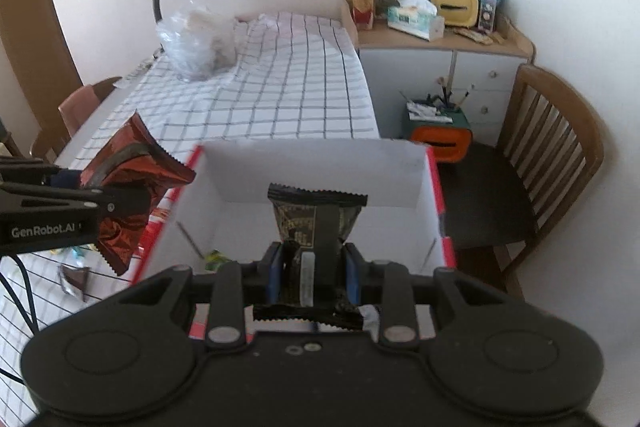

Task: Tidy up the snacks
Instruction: 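Carry both snacks into the red box and open both tools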

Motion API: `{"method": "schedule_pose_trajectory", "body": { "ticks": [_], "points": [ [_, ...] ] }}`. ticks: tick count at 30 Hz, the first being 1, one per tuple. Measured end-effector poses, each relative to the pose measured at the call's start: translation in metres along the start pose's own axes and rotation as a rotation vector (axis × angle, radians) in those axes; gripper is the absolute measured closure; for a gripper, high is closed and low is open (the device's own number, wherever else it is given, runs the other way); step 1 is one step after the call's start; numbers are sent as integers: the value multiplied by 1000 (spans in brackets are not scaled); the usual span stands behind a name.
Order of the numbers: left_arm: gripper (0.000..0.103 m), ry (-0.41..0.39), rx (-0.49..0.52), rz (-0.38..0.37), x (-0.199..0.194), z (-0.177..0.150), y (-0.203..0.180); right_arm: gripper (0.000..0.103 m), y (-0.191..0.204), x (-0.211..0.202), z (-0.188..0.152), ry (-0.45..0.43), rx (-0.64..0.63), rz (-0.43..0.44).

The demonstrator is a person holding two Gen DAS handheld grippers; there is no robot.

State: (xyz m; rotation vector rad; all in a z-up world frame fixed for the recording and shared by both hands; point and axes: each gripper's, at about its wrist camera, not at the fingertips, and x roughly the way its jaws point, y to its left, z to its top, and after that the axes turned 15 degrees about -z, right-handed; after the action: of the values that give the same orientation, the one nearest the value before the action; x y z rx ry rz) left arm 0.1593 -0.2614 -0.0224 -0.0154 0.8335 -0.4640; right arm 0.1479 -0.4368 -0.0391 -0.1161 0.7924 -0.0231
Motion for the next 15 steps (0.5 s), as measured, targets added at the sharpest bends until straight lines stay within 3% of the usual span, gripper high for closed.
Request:
{"method": "schedule_pose_trajectory", "body": {
  "ticks": [8,15],
  "points": [
    [65,139,-10,17,69,9,-8,73,-10,55,-10,105,-21,2],
    [65,217,-15,41,108,7,-5,72,-10,88,-16,184,-28,7]
  ]
}}
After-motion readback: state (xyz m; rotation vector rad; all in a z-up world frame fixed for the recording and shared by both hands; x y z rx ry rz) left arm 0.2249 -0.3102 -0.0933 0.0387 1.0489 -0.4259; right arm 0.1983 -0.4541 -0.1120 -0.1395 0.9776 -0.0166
